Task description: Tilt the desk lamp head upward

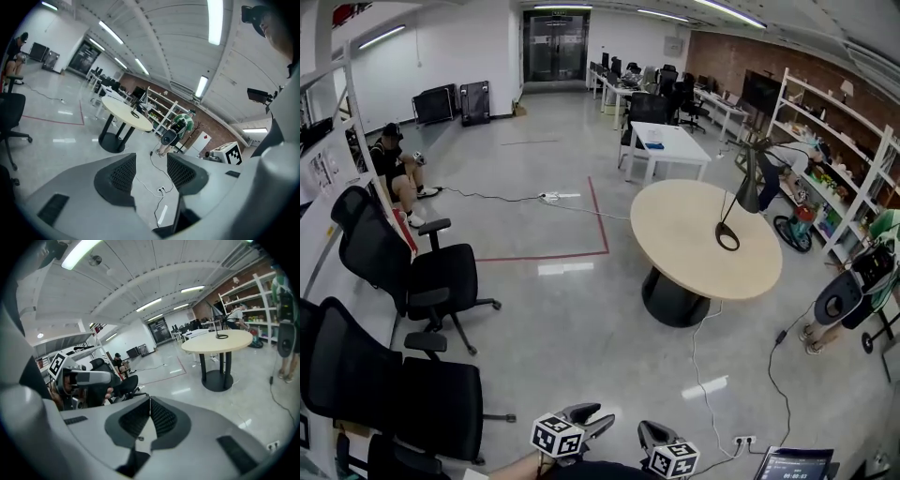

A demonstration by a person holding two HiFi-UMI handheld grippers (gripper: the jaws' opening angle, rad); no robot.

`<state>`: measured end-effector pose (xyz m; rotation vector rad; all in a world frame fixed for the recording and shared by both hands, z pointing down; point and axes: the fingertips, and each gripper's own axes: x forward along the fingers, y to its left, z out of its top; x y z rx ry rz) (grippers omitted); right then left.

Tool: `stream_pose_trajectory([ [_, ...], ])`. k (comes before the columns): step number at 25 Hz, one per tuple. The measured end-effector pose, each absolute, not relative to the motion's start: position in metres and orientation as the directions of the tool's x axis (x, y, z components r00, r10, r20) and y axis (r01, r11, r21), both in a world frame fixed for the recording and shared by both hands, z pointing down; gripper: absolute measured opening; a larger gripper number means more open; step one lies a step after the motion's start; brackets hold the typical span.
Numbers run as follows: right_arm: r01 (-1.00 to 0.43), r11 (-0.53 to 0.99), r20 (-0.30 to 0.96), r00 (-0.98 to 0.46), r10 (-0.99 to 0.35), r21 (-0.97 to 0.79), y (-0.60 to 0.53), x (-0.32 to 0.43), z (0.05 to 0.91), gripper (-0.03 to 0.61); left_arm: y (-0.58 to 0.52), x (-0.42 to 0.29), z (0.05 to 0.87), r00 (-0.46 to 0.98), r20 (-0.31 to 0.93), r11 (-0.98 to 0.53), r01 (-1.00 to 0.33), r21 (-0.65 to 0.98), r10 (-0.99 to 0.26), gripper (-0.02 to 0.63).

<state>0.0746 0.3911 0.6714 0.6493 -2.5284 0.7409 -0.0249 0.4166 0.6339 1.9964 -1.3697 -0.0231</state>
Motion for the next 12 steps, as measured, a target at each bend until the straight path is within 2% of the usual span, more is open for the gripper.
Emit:
stream_pose_trajectory([
  [6,-0.516,0.799,0.549,-0.783,-0.292,-0.31,0.369,0.006,0.67,0.005,0.383,-0.088,0.647,0.479,0.354,-0.209,-0.783,0.585,-0.804,0.215],
  [12,-0.539,0.793,0.59,-0.75,-0.299,-0.284,0.345,-0.023,0.674,0.005,0.366,-0.138,0.667,0.479,0.39,-0.179,-0.781,0.599,-0.786,0.215],
])
